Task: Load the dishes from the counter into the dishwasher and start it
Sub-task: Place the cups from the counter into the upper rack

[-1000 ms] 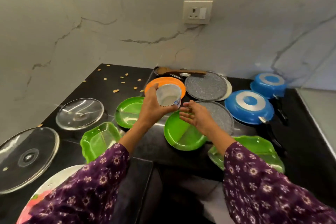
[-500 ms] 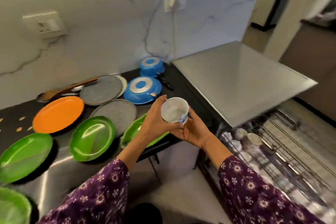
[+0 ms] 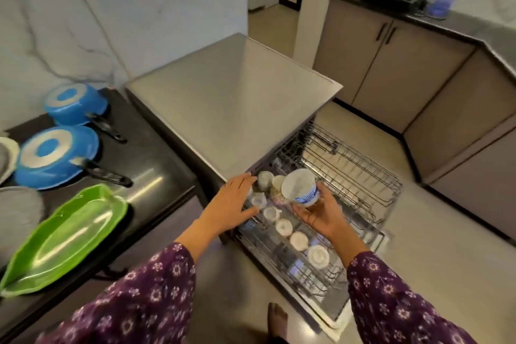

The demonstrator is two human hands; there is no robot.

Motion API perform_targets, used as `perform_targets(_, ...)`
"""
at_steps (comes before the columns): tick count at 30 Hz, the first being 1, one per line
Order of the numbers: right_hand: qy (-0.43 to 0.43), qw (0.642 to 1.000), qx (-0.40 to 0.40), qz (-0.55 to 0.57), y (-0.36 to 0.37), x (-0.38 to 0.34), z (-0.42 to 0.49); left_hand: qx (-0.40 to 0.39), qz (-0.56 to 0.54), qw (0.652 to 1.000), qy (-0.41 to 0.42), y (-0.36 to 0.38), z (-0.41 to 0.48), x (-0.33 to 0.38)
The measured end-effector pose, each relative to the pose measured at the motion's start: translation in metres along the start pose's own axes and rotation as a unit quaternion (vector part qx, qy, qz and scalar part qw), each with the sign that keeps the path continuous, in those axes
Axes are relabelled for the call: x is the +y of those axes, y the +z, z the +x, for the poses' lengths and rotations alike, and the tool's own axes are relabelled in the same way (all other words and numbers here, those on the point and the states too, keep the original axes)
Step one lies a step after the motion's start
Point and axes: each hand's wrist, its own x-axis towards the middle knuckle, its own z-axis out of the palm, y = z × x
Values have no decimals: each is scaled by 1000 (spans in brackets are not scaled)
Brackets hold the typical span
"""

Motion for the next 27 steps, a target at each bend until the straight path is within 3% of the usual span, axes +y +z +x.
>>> perform_targets(5,-24,985,89,-145,-43,-34,36,-36,150,977,146,28,74,-3)
perform_targets(9,-48,946,130,-294,-70,-43,90,-42,203,962,177,32,117,-18)
perform_targets(11,-84,894,150,-415,-79,-42,113,-56,217,957,187,33,128,-31)
perform_targets(14,-146,760,140,-617,-87,-40,140,-87,231,949,197,35,139,-47)
perform_targets(20,-176,578,57,-794,-93,-31,184,-54,208,955,207,51,140,-63)
perform_targets(27,-162,481,25,-861,-101,-8,218,-17,183,959,216,57,144,-67)
